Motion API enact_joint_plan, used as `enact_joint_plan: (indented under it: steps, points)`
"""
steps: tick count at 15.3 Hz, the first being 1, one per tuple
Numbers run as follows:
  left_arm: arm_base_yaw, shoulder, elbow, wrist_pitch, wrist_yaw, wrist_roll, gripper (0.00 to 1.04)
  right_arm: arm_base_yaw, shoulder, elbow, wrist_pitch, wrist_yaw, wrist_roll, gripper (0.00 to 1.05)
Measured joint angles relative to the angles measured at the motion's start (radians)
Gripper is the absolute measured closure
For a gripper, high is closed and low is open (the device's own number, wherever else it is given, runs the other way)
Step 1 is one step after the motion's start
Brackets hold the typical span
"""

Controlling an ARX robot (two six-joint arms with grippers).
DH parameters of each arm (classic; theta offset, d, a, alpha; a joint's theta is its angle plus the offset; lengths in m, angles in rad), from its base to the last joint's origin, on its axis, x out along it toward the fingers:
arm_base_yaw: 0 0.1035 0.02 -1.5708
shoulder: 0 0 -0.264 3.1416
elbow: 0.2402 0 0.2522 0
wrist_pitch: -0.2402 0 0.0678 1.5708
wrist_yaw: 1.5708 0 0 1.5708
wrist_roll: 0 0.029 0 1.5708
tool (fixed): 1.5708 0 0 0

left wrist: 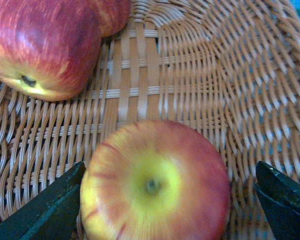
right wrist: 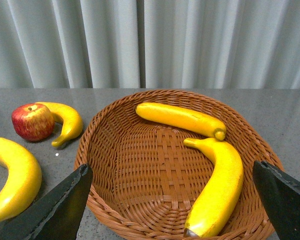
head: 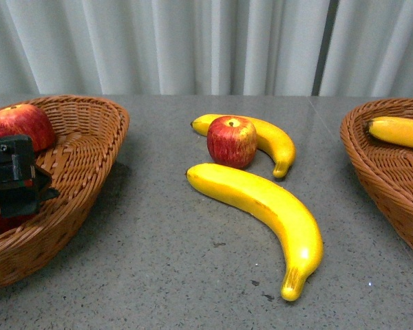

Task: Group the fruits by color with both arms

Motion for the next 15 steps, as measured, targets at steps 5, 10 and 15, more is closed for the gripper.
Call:
enact_joint_plan:
  steps: [5, 10, 15]
  points:
    - [-0.176, -0.266, 0.084, -0.104, -0.069, 0.101, 0.07, 0.000, 0.000, 0.000, 0.000, 0.000, 0.000, 0.07]
    - [-0.235, 0.149, 0.412, -0.027, 0.006, 0.274, 0.07, 0.000, 0.000, 0.000, 0.000, 0.000, 0.000, 0.07]
    - [-0.289, 0.501, 0.702, -0.037, 0.082, 0.307, 0.07, 0.000, 0.000, 0.000, 0.000, 0.000, 0.000, 0.07]
